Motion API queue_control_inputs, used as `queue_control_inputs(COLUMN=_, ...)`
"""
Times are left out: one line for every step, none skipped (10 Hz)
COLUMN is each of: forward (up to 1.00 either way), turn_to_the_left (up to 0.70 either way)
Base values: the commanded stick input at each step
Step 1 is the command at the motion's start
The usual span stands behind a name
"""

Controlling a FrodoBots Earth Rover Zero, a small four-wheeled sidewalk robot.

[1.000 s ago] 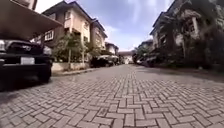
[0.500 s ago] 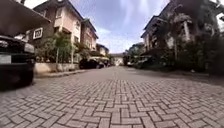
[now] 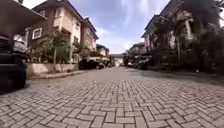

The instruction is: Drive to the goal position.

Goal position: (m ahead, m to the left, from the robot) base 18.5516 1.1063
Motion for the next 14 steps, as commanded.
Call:
queue_control_inputs(forward=0.69, turn_to_the_left=0.03)
queue_control_inputs(forward=0.69, turn_to_the_left=0.03)
queue_control_inputs(forward=0.69, turn_to_the_left=0.03)
queue_control_inputs(forward=0.69, turn_to_the_left=0.03)
queue_control_inputs(forward=0.69, turn_to_the_left=0.03)
queue_control_inputs(forward=0.69, turn_to_the_left=0.03)
queue_control_inputs(forward=0.69, turn_to_the_left=0.03)
queue_control_inputs(forward=0.69, turn_to_the_left=0.03)
queue_control_inputs(forward=0.69, turn_to_the_left=0.03)
queue_control_inputs(forward=0.69, turn_to_the_left=0.03)
queue_control_inputs(forward=0.69, turn_to_the_left=0.03)
queue_control_inputs(forward=0.69, turn_to_the_left=0.03)
queue_control_inputs(forward=0.69, turn_to_the_left=0.03)
queue_control_inputs(forward=0.69, turn_to_the_left=0.03)
